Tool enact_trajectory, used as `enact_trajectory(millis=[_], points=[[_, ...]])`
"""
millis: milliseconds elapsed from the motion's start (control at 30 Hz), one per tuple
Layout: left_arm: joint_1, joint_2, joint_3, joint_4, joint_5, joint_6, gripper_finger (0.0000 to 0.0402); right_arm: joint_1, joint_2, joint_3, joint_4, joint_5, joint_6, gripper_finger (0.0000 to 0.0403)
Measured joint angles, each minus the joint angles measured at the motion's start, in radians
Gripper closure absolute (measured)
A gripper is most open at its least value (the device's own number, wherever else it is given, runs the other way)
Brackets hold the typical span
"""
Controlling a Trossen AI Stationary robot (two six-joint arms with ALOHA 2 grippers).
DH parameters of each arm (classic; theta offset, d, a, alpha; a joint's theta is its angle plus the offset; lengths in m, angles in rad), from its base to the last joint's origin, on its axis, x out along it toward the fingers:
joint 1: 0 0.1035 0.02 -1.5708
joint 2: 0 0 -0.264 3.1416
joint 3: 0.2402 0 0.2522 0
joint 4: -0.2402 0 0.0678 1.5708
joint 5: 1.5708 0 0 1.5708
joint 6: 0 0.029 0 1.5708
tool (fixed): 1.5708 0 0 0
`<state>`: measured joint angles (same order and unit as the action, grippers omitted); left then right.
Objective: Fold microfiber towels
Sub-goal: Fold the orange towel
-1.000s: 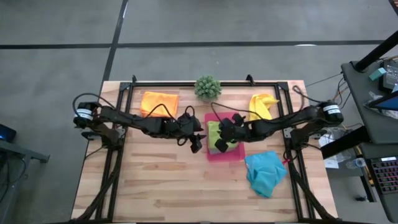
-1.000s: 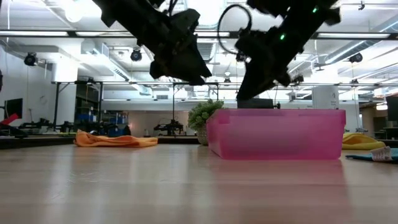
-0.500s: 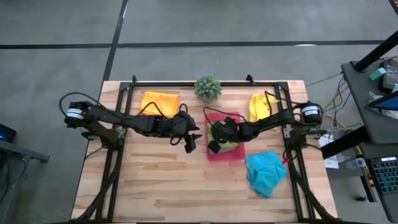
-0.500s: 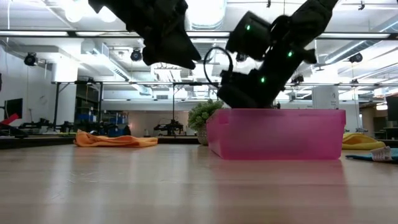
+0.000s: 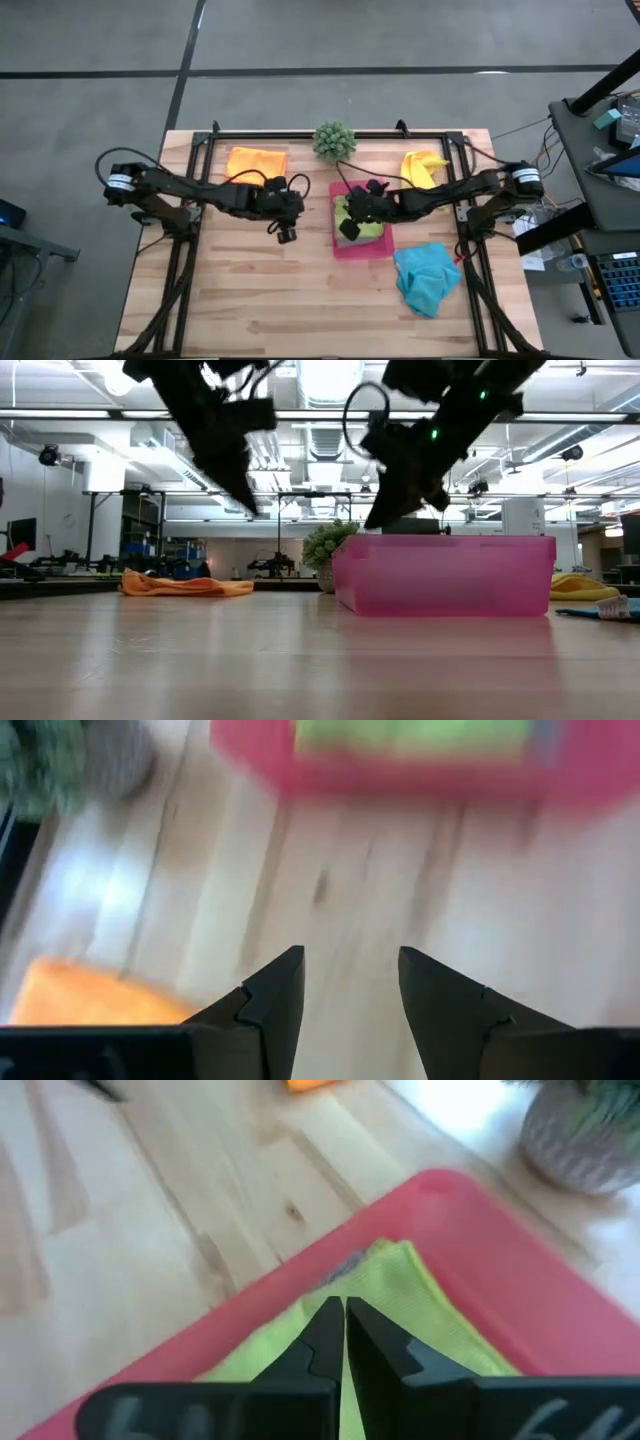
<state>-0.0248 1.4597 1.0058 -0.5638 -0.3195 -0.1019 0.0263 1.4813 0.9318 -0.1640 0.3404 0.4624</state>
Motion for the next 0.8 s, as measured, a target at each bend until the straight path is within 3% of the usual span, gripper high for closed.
enact_trajectory(millis=[167, 400, 567, 800], points=[[0.094, 0.0, -0.009, -0.155, -0.001, 0.207, 0.0253, 0.024, -0.08, 0.0, -0.048, 0.0, -0.036, 0.0394], [0.32, 0.001, -0.121, -0.104, -0.001, 0.518, 0.0253, 0.055, -0.126, -0.002, -0.033, 0.0, -0.083, 0.0394], [0.446, 0.013, -0.202, 0.046, 0.002, 0.595, 0.0253, 0.054, -0.131, -0.002, -0.027, 0.002, -0.115, 0.0394], [0.47, 0.014, -0.244, 0.153, 0.061, 0.633, 0.0253, 0.054, -0.118, -0.002, -0.028, 0.001, -0.11, 0.0394]])
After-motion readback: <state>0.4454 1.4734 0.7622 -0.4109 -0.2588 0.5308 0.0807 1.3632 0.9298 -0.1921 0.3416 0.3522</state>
